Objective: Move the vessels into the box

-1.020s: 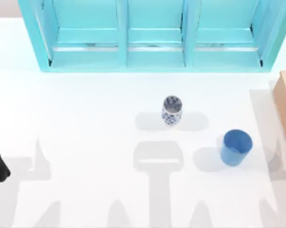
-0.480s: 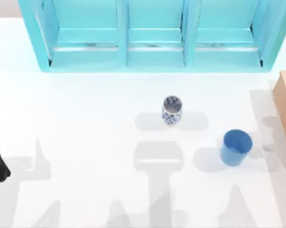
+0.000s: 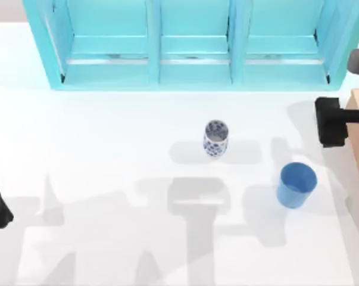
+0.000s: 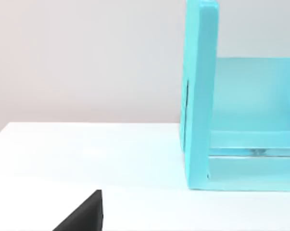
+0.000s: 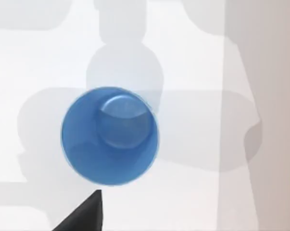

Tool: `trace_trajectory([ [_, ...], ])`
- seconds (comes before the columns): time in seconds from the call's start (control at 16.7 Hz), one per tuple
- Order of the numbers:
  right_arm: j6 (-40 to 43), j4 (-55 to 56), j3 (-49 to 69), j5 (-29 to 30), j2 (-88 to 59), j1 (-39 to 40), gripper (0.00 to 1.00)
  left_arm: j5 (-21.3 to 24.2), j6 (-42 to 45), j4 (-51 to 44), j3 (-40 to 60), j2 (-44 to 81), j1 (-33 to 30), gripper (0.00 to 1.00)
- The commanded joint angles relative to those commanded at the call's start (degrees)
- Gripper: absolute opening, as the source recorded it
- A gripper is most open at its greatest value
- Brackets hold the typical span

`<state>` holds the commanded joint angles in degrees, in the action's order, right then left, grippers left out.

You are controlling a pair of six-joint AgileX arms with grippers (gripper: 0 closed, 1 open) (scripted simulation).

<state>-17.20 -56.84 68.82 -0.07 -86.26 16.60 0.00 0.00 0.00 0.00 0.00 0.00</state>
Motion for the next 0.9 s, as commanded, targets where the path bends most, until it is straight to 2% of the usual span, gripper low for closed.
trace_trajectory([
  [0.24, -3.3, -10.1, 11.9, 0.0, -13.1, 3.1, 1.0, 0.0, 0.0, 0.0, 0.0, 0.0, 0.0, 1.0],
  [0.42, -4.5, -14.3, 16.4, 0.1, -17.5, 4.4, 1.0, 0.0, 0.0, 0.0, 0.0, 0.0, 0.0, 1.0],
  [0.9, -5.6, -12.2, 15.9, 0.1, -19.7, 5.3, 1.0, 0.0, 0.0, 0.0, 0.0, 0.0, 0.0, 1.0],
])
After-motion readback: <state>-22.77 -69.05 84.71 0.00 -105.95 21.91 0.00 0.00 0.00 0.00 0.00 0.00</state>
